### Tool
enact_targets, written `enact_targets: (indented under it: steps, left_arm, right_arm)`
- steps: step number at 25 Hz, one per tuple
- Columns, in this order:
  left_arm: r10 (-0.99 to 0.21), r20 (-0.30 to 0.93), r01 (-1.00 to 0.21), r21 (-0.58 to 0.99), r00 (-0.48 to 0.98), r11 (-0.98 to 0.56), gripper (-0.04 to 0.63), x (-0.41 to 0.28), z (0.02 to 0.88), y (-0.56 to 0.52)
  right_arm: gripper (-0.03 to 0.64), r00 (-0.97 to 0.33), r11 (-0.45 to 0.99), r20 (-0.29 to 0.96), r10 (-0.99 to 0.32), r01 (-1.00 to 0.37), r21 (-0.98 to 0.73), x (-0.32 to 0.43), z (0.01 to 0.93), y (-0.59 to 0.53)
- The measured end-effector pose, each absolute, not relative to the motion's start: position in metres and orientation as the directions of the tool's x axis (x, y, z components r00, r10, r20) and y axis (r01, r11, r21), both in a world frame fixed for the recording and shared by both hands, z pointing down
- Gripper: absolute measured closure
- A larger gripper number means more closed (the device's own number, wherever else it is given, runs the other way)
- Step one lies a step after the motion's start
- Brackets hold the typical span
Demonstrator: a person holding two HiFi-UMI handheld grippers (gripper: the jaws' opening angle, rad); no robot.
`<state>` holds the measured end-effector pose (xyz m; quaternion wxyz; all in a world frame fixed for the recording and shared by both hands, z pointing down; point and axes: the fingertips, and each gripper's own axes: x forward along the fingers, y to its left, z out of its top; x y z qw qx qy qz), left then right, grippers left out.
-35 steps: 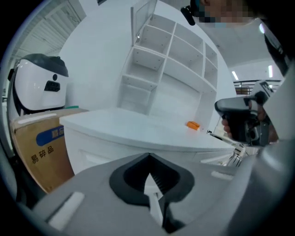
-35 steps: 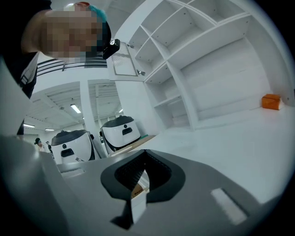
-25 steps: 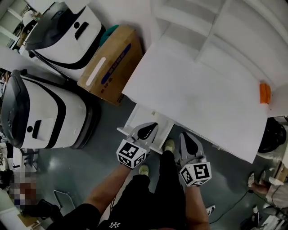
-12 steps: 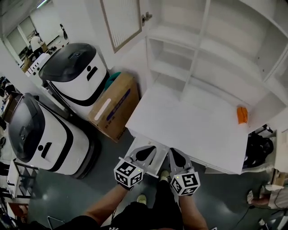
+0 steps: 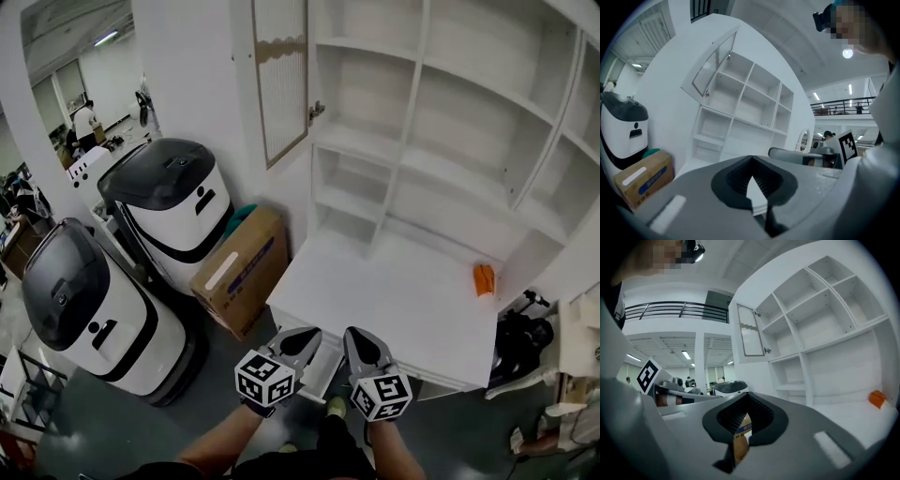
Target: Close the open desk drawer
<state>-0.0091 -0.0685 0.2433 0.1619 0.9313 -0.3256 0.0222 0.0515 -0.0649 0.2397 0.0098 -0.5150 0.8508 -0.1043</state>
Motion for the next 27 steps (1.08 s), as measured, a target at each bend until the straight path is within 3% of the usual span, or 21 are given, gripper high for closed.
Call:
enact_targets:
  steps: [10, 27]
  left_arm:
    - [-0.622, 0.072, -0.618, 0.247, 0.779, -0.746, 0.595, -0.031, 0.197, -0.053]
    - [-0.641, 0.055, -0.632, 0.248, 0.766, -0.734, 0.595, -0.043, 0.194, -0.054]
  right_arm:
    - [0.595, -0.463, 0.455, 0.029, -0.886, -0.879, -0.143, 0.031, 0.198, -0.046]
    - [0.595, -0.465, 0.460, 0.018, -0.885, -0.879, -0.129, 0.020, 0.190, -0.044]
